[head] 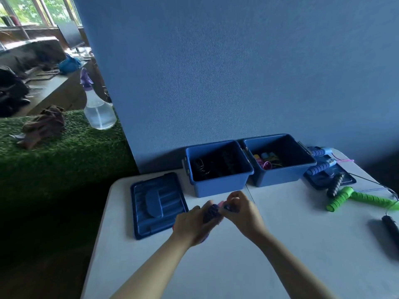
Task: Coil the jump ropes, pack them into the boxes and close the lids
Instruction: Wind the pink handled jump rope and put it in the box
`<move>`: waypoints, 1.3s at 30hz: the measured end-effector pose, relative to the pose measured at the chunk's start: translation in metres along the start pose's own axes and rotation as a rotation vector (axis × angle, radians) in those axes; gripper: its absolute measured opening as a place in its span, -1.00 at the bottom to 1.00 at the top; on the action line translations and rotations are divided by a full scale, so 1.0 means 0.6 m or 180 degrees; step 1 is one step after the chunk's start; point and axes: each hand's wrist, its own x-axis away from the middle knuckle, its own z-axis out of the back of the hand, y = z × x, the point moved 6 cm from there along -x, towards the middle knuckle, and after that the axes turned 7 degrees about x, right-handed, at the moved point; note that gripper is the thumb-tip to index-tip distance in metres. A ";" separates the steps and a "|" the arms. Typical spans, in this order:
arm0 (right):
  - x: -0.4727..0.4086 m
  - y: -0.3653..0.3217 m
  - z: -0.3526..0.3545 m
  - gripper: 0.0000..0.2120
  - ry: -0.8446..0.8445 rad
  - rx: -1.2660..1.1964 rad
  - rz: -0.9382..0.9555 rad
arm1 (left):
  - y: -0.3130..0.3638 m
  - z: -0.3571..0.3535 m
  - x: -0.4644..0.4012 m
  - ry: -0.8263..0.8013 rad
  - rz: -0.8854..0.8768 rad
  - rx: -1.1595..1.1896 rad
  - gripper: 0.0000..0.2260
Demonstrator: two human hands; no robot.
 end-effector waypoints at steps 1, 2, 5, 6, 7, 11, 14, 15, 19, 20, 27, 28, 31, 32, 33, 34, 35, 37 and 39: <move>-0.004 0.003 0.004 -0.69 -0.0080 -0.0002 -0.0015 | 0.001 0.003 0.000 -0.0008 -0.0030 -0.0015 -0.64; -0.008 0.006 0.006 -0.69 -0.0175 -0.0004 -0.0025 | 0.001 0.005 0.000 -0.0021 -0.0062 -0.0041 -0.64; -0.011 0.006 0.010 -0.70 -0.0346 0.0110 0.0081 | 0.002 0.003 0.001 -0.0055 -0.0145 -0.0080 -0.67; -0.012 0.003 0.010 -0.72 -0.0353 0.0136 0.0193 | 0.002 0.002 0.001 -0.0069 -0.0155 -0.0073 -0.67; -0.012 0.000 0.010 -0.74 -0.0345 0.0180 0.0312 | 0.004 0.002 0.001 -0.0077 -0.0162 -0.0049 -0.67; -0.008 -0.006 0.013 -0.78 -0.0215 0.0362 0.0603 | 0.009 0.003 0.004 -0.0106 -0.0103 0.0009 -0.70; -0.007 -0.013 0.016 -0.73 0.0012 0.0612 0.0753 | 0.018 0.004 -0.001 -0.0013 -0.0017 0.0032 -0.69; -0.006 -0.016 0.017 -0.70 0.0120 0.0696 0.0842 | 0.020 0.004 -0.005 0.0016 -0.0012 0.0036 -0.67; -0.004 -0.010 0.033 -0.77 0.0759 0.0919 0.0993 | 0.020 0.007 -0.013 0.0027 -0.0001 0.0119 -0.63; -0.003 -0.006 0.037 -0.78 0.0835 0.0926 0.0957 | 0.018 0.011 -0.013 0.0027 0.0008 0.0160 -0.62; 0.008 0.012 0.018 -0.84 0.0787 0.0321 0.0530 | 0.020 0.004 -0.020 -0.0433 0.0354 0.0651 -0.80; 0.010 0.013 0.017 -0.84 0.0806 0.0268 0.0516 | 0.021 0.004 -0.018 -0.0360 0.0348 0.0706 -0.82; 0.011 0.011 0.020 -0.84 0.0874 0.0398 0.0700 | 0.022 0.001 -0.002 -0.0107 0.0205 0.0830 -0.79; 0.009 0.013 0.019 -0.82 0.0840 0.0440 0.0763 | 0.020 -0.003 0.002 -0.0099 0.0171 0.0802 -0.78; 0.008 0.015 0.018 -0.81 0.0776 0.0469 0.0817 | 0.018 -0.004 0.005 -0.0097 0.0138 0.0730 -0.78; 0.007 0.017 0.018 -0.80 0.0711 0.0489 0.0869 | 0.015 -0.004 0.006 -0.0089 0.0104 0.0632 -0.78; 0.006 0.018 0.018 -0.80 0.0657 0.0513 0.0922 | 0.013 -0.003 0.006 -0.0071 0.0064 0.0545 -0.77; 0.001 0.018 0.020 -0.80 0.0537 0.0552 0.1015 | 0.012 -0.001 0.006 -0.0074 -0.0016 0.0438 -0.74; -0.008 0.017 0.022 -0.79 0.0304 0.0559 0.0944 | 0.016 -0.002 0.007 -0.0115 -0.0139 0.0358 -0.73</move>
